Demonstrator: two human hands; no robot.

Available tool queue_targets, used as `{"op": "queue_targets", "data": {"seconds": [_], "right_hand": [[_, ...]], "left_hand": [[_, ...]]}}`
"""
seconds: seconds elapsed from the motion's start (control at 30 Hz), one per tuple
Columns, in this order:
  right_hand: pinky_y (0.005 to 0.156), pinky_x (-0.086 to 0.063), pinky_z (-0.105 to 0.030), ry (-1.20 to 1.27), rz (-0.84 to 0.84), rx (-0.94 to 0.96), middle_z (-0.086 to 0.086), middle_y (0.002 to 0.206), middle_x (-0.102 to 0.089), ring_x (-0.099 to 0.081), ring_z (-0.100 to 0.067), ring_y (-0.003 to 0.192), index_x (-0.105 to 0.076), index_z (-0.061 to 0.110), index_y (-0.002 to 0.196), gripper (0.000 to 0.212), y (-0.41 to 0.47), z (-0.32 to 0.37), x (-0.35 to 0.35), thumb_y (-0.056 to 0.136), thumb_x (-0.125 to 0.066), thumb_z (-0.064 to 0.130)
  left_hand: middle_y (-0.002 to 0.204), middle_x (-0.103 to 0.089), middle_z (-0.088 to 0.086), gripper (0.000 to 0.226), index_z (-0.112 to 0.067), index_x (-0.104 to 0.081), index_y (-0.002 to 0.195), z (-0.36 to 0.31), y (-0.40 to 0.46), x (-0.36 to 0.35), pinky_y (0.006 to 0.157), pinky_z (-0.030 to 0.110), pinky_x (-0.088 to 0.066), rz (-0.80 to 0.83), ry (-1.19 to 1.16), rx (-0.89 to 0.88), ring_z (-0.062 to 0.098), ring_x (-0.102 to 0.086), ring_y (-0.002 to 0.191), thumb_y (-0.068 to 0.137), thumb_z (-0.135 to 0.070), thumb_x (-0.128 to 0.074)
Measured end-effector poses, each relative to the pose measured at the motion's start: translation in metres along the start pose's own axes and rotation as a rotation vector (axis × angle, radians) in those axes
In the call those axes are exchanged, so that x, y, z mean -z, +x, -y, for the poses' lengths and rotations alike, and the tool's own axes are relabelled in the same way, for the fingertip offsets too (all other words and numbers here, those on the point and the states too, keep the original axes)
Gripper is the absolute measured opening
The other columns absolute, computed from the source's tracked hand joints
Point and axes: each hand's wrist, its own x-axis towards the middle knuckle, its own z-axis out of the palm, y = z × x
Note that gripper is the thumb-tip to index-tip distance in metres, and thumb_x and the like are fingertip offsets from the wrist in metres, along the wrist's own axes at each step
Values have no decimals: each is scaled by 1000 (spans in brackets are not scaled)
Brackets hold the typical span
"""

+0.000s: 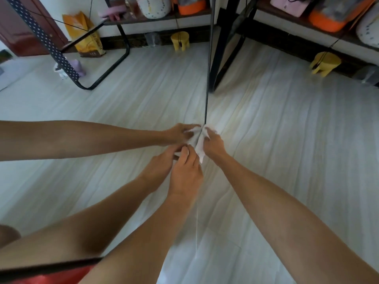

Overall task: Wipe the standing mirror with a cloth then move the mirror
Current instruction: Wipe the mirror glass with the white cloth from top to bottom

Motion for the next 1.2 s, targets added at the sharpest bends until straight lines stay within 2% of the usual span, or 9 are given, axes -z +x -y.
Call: {"op": "queue_targets", "data": {"seconds": [0.17,0.27,0.37,0.53,0.67,0.9,1.0,1.1,1.2], "right_hand": [[105,-40,-37,-237,275,-179,-20,139,-47,-46,-33,127,-48,3,132,43,-14,-41,4,91,-37,3],[95,-45,-36,-139,147,-199,-20,129,-56,-53,-35,118,-56,7,126,42,-21,-40,20,88,-38,3],[91,-45,-32,-5,25,-113,-16,126,-59,-54,-33,116,-59,11,122,41,-32,-34,42,88,-37,2],[80,-39,-23,170,-23,-71,-14,118,-64,-57,-25,107,-65,7,112,38,-79,-23,63,88,-37,-2],[69,-45,-22,220,-7,-123,-15,112,-64,-60,-28,102,-66,9,108,35,-123,-23,72,86,-39,-1],[60,-40,-21,198,92,-121,-1,86,-58,-52,-21,85,-61,14,96,23,-173,-44,57,84,-46,1],[57,-38,-20,140,190,-97,1,77,-56,-51,-19,78,-58,16,84,22,-182,-56,32,82,-45,-2],[55,-36,-20,110,279,-62,4,68,-54,-50,-13,67,-55,21,67,19,-195,-62,12,76,-50,5],[48,-38,-10,134,320,-30,5,65,-54,-52,-2,57,-54,23,65,16,-208,-64,4,71,-51,8]], "left_hand": [[138,-36,33,32,20,-44,123,-18,-41,-36,114,44,-13,102,144,74,46,-29,132,94,7,-43],[148,-24,25,46,5,-38,136,-86,-101,-78,114,48,0,-7,912,67,39,-12,140,99,-23,-38],[150,-24,23,48,-1,-39,137,-109,-128,-91,111,52,11,27,1169,72,38,-7,141,97,-26,-43],[143,-35,16,40,-5,-44,130,-114,-156,-98,115,45,-7,84,889,46,30,-14,141,94,-21,-42],[128,-47,8,37,-12,-44,128,-126,-186,-107,93,33,-40,-7,313,248,27,-47,117,94,-23,-40],[122,-45,0,65,-13,-28,139,-115,-212,-122,74,15,-43,-152,-558,443,16,-48,105,85,-14,-64],[130,-38,-4,75,-12,-18,144,-101,-225,-129,63,0,-37,-136,-671,371,11,-41,109,85,-5,-64],[145,-31,-2,83,-22,-14,148,-82,-239,-133,84,11,-33,-91,-584,304,12,-35,126,84,-10,-66],[139,-38,-3,79,-27,-24,144,-81,-254,-134,68,7,-43,-71,-629,215,8,-42,113,80,-1,-63]]}}
